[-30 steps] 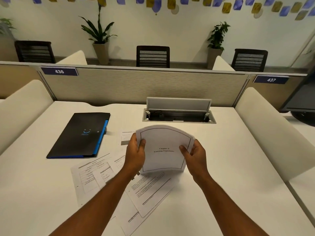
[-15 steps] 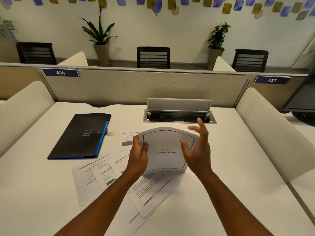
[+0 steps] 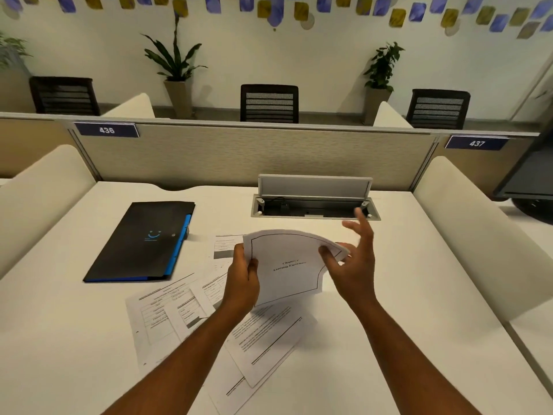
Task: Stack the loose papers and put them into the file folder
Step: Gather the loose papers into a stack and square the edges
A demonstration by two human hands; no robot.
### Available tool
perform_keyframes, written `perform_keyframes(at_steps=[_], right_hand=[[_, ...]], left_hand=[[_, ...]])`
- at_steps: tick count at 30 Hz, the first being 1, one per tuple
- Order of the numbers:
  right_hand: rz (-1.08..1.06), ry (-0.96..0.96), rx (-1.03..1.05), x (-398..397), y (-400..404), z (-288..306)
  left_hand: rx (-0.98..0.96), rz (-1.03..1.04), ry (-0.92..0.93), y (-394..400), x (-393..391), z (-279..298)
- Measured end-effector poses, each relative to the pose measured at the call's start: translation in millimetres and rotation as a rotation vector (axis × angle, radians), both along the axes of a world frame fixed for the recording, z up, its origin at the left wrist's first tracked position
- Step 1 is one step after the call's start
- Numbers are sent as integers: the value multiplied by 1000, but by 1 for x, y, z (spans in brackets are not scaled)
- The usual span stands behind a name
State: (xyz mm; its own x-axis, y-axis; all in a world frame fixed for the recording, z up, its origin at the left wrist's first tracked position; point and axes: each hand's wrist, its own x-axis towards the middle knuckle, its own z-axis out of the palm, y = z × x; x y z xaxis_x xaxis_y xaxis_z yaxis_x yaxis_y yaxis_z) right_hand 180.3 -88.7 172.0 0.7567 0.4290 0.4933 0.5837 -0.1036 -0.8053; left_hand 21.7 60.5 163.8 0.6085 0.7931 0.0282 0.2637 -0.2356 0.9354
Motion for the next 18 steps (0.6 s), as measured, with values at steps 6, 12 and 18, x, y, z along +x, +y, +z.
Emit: perform_keyframes(at_steps=[6, 12, 18], right_hand=[[134, 423, -103, 7, -5, -38], [-40, 427, 33, -10, 5, -14], [-58, 413, 19, -25, 6, -21]], left_hand=[[35, -44, 36, 0, -1, -4], [22, 37, -51, -5, 5, 9], [48, 49, -87, -14, 7, 8]])
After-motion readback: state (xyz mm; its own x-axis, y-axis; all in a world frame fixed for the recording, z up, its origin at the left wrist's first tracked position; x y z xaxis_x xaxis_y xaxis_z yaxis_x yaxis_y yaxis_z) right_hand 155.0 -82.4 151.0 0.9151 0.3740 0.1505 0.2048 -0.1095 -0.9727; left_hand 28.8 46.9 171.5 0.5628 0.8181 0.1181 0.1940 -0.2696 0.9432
